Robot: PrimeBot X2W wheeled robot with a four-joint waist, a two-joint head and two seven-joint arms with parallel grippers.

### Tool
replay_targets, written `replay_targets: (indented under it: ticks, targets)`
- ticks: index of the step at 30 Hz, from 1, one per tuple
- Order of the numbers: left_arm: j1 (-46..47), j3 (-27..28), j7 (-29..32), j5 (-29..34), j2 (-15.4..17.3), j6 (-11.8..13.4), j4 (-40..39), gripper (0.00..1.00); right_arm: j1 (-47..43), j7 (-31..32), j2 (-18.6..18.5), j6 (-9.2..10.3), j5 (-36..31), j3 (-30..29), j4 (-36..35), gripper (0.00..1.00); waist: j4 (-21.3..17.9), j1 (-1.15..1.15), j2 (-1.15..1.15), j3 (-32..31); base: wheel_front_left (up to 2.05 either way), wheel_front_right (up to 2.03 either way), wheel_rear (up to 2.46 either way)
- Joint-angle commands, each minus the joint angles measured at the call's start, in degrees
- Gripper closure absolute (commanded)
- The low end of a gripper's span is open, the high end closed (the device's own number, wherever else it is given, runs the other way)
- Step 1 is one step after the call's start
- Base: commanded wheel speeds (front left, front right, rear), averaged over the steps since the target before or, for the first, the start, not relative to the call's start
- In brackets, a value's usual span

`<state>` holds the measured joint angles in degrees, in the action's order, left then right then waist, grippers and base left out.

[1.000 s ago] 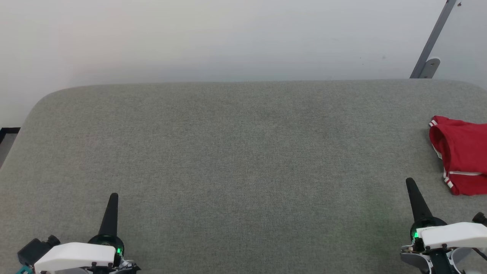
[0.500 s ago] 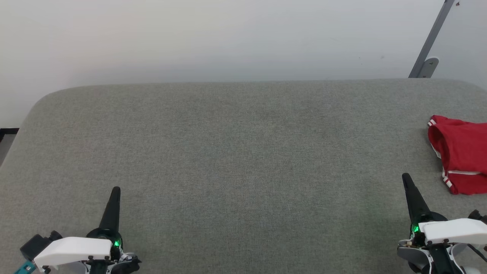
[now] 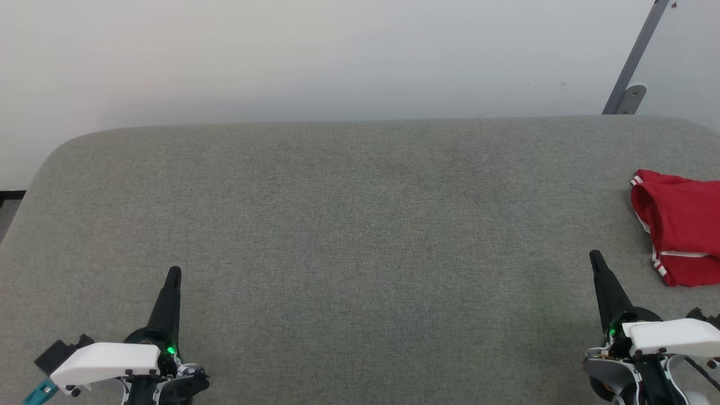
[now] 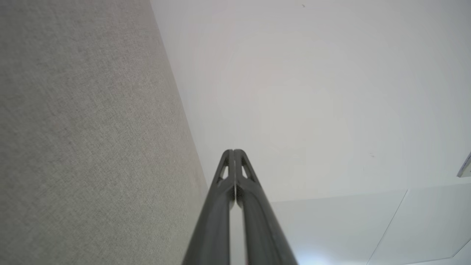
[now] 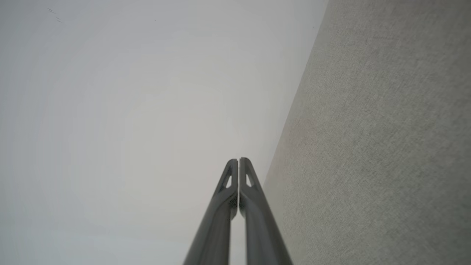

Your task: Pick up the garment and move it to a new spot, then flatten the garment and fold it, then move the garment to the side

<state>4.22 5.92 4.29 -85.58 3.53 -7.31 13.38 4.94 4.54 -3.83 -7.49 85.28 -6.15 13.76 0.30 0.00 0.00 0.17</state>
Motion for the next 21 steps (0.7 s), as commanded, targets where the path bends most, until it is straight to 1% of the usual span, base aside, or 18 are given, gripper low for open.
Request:
replay_targets:
  ticks: [1, 16, 21]
  targets:
    - [0.94, 0.25, 0.4, -1.11, -0.14, -0.28, 0.0, 1.0, 0.68, 0.46, 0.23, 0.0, 1.11, -0.28, 0.12, 1.0, -0.02, 0.0, 0.0, 0.0, 0.0, 0.0, 0.0]
    - [2.15, 0.43, 1.88, -6.23, -0.46, -0.31, 0.59, 1.0, 1.51, 1.87, 0.99, 0.0, 6.08, -0.45, 0.33, 1.0, -0.23, 0.0, 0.0, 0.01, 0.0, 0.0, 0.0]
    - [2.41, 0.44, 2.27, -7.09, -0.51, -0.31, 0.71, 1.0, 1.49, 2.18, 1.07, 0.0, 7.2, -0.47, 0.36, 1.0, -0.3, 0.0, 0.0, 0.01, 0.0, 0.0, 0.0]
